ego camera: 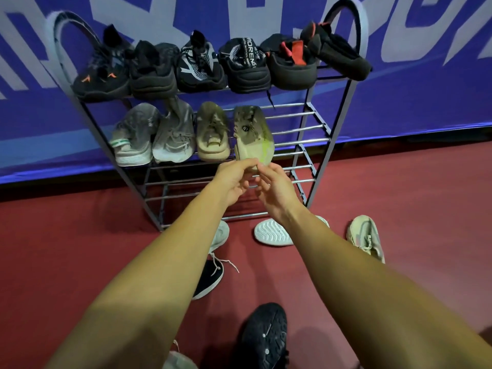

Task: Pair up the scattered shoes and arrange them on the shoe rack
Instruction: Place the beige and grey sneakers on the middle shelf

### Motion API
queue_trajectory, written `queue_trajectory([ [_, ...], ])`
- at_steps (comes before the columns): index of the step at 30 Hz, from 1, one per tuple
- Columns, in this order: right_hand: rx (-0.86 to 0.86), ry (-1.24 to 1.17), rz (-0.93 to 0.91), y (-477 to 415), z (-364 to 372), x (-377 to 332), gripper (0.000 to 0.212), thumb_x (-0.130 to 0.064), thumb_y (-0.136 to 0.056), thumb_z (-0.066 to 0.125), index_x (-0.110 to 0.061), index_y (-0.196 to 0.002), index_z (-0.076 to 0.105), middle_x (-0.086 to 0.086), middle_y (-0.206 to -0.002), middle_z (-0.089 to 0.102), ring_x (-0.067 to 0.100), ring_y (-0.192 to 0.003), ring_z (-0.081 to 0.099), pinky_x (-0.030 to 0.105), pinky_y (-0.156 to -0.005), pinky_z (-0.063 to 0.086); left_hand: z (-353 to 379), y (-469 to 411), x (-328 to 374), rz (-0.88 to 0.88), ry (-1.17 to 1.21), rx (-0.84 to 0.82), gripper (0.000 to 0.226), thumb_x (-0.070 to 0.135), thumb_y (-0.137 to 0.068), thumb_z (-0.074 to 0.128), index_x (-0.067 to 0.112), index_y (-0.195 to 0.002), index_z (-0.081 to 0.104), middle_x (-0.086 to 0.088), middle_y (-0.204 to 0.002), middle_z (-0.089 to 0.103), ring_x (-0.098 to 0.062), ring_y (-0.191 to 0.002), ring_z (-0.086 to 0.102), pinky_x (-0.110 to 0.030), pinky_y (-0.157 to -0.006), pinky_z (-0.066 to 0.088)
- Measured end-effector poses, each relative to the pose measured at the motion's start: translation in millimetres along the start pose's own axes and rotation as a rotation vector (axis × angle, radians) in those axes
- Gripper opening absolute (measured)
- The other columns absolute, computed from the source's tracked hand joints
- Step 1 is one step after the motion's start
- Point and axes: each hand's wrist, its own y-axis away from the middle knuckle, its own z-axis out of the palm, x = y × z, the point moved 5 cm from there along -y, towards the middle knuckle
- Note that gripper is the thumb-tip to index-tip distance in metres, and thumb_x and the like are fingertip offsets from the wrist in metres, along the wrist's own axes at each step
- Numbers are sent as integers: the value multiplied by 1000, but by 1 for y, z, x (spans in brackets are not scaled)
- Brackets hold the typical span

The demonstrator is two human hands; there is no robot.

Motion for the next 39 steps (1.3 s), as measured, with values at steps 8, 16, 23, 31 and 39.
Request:
queue_trajectory([
  [8,22,62,-16,-34,9,-4,4,-13,-97,62,-16,-97,60,1,-82,66,7,-61,54,21,-56,40,-4,-20,0,-55,217,-1,8,16,-90,66,12,-97,66,0,-80,66,-9,-62,57,-19,-52,36],
  [16,129,83,0,-53,10,2,19,-20,-96,65,-10,-111,58,8,-91,67,12,-59,54,22,-47,42,-4,-34,-4,-58,169,57,10,30,-84,74,21,-85,70,7,-76,73,-7,-71,62,-20,-59,41],
  [23,81,212,58,-52,4,4,37,-41,-89,72,-13,-112,63,6,-103,72,9,-62,56,23,-56,41,-25,-31,-15,-37,84,43,20,38,-85,73,23,-99,72,4,-92,70,-12,-86,61,-24,-68,41],
  [31,101,411,187,-15,-32,40,31,-46,-84,75,-21,-99,62,-8,-69,61,3,-49,51,19,-48,33,-78,-9,-47,-76,-157,133,32,40,-83,72,17,-106,71,3,-96,69,-13,-85,61,-24,-66,44],
  [39,95,710,311,35,-61,77,52,-41,-86,74,-3,-119,62,7,-93,69,13,-63,57,27,-62,40,-116,26,-97,-144,-324,158,19,36,-81,72,22,-93,72,4,-93,70,-12,-83,64,-25,-69,47],
])
